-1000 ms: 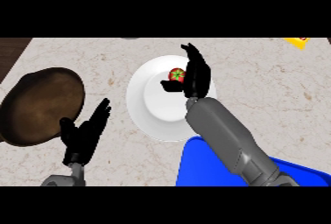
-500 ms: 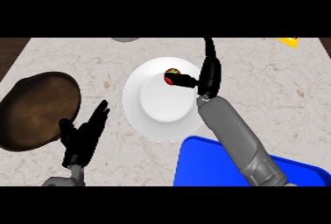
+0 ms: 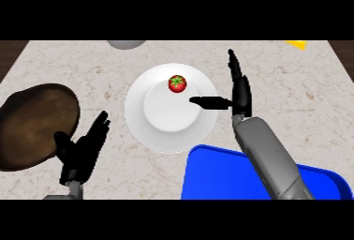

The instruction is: Pick the tomato from the tray and place it in the plate

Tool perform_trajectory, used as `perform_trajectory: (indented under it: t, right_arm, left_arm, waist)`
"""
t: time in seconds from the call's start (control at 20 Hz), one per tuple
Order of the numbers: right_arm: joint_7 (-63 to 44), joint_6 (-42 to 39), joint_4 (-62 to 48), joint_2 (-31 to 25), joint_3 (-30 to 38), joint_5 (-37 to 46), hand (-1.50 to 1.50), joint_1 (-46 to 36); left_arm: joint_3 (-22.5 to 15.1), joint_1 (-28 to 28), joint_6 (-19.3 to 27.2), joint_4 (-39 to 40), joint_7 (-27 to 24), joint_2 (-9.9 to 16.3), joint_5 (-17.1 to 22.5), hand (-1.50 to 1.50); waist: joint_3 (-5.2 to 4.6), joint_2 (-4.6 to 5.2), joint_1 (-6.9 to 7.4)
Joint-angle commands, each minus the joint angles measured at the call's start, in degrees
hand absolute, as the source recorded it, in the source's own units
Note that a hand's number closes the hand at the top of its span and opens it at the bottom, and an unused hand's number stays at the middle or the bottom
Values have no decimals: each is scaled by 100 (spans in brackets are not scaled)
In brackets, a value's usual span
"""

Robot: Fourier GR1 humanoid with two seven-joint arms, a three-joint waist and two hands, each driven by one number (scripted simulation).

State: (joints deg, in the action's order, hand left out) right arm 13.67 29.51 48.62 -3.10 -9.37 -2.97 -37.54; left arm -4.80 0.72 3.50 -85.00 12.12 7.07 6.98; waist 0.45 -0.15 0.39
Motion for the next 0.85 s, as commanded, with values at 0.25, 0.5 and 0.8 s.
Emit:
perform_trajectory:
  t: [0.25, 0.5, 0.8]
  right_arm:
    - [-392, -699, 1654, -622, -702, 446, -150, 1650]
    - [-836, -487, 2640, -652, -1071, 873, -150, 2362]
    - [-922, -462, 3340, -635, -1177, 1182, -150, 3073]
  left_arm:
    - [131, 143, -47, -124, 304, 85, 29, 0]
    - [150, 100, -152, 452, -173, -37, -50, 0]
    - [130, 220, -187, -37, 249, -48, -3, 0]
  waist:
    - [-47, -10, -84]
    - [-48, -2, -89]
    - [-46, 5, -56]
